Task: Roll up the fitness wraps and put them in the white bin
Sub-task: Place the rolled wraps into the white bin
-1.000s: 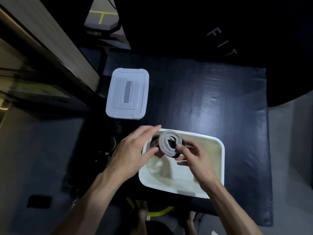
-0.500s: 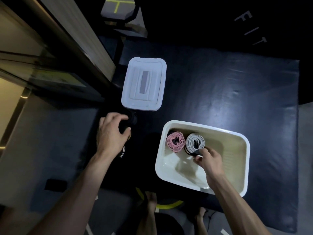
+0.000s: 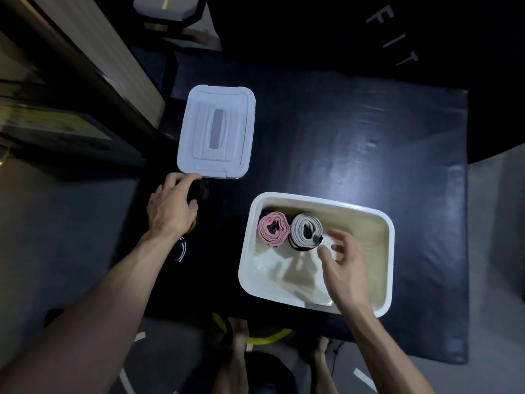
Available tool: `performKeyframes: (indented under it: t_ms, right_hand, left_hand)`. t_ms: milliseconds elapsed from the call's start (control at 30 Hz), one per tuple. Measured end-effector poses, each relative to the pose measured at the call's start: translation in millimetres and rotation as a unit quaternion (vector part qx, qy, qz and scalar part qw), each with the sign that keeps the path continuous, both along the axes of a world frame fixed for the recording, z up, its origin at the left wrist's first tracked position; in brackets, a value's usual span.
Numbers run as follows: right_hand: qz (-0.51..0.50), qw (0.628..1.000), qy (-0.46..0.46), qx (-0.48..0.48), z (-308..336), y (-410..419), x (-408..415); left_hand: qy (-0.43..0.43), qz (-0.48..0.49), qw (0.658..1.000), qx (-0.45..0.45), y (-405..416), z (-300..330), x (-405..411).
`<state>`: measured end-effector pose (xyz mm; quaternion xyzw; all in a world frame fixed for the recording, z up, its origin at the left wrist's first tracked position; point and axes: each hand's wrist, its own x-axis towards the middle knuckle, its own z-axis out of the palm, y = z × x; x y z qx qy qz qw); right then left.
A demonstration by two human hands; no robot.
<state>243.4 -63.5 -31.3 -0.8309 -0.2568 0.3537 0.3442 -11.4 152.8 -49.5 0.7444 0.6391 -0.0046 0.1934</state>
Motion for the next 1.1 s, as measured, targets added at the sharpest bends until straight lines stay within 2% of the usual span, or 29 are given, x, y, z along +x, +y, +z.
performKeyframes:
  t_ms: [167, 333, 467, 567, 667, 767, 900, 1100]
  right_hand:
    - [0.114, 0.987, -0.064, 0.098, 30.0, 8.4, -8.3]
    - [0.209, 0.955, -0.107, 0.181, 56.4, 20.6, -12.2]
    - [0.189, 0.96, -0.117, 0.172, 61.1, 10.6, 6.0]
    - [0.135, 0.976, -0.134, 0.106, 59.0, 0.0, 23.2]
    - [0.087, 0.984, -0.157, -0.021, 44.5, -5.0, 36.2]
    - [0.103, 0.975, -0.155, -0.119, 20.6, -1.7, 43.6]
    - [0.126, 0.969, -0.133, -0.164, -8.4, 11.1, 42.3]
    - [0.085, 0.976, -0.082, -0.181, -28.0, 11.4, 46.4]
  left_hand:
    - [-0.151, -0.052, 0.979, 0.127, -31.4, 75.5, 28.0]
    - [-0.227, -0.175, 0.957, 0.046, -83.2, 118.8, 88.1]
    - [-0.269, -0.211, 0.94, 0.004, -111.1, 107.8, 122.7]
    - [-0.29, -0.214, 0.932, -0.05, -119.6, 96.1, 128.2]
    - [-0.273, -0.189, 0.943, -0.038, -119.3, 79.3, 117.9]
    - [-0.255, -0.172, 0.951, -0.037, -121.4, 66.8, 103.0]
    - [-0.239, -0.16, 0.957, -0.044, -127.5, 54.9, 86.8]
    - [-0.251, -0.122, 0.96, -0.026, -126.7, 45.7, 70.4]
